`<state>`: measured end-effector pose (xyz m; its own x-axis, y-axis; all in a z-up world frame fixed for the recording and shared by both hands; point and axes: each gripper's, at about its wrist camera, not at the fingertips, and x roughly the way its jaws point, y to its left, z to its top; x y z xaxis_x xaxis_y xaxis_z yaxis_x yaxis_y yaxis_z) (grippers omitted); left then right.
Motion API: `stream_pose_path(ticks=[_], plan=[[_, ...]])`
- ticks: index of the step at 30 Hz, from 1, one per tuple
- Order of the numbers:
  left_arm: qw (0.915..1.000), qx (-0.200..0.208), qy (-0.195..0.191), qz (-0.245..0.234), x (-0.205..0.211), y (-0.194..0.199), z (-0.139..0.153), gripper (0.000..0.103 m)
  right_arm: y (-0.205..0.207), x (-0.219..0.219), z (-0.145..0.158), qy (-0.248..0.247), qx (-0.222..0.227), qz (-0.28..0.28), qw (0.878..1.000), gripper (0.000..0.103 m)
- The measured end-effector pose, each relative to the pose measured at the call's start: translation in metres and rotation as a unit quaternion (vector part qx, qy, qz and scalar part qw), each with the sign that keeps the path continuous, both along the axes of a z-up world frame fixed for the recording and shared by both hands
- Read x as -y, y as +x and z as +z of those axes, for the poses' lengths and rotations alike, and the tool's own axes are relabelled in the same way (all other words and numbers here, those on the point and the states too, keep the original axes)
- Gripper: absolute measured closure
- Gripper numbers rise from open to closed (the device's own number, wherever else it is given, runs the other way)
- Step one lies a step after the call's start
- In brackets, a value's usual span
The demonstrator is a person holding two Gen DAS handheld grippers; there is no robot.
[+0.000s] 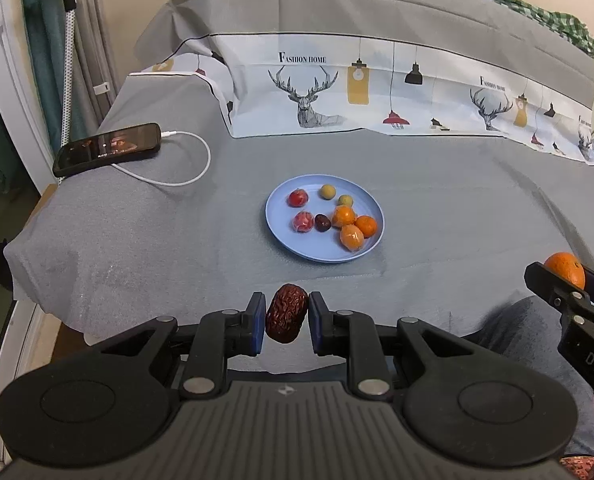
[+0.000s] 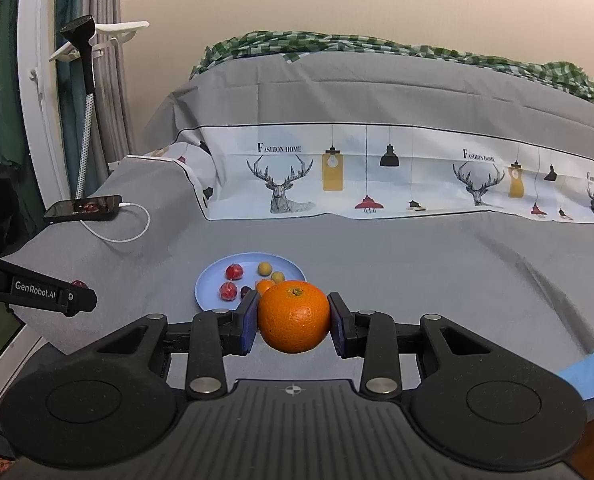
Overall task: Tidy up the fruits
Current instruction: 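Carry the red date and mandarin back toward the blue plate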
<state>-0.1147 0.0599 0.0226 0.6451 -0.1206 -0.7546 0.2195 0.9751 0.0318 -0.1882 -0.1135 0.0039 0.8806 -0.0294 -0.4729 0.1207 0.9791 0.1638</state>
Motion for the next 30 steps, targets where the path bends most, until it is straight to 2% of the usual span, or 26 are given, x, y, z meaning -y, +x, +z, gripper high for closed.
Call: stream_pose_path(ticks=[30], plan=[[0.9983,-0.053,0.025,-0.006,0.016,0.047,-0.034,0.078,0.039,0.008,-0.024,0.016,-0.05,0.003,0.999,0.065]])
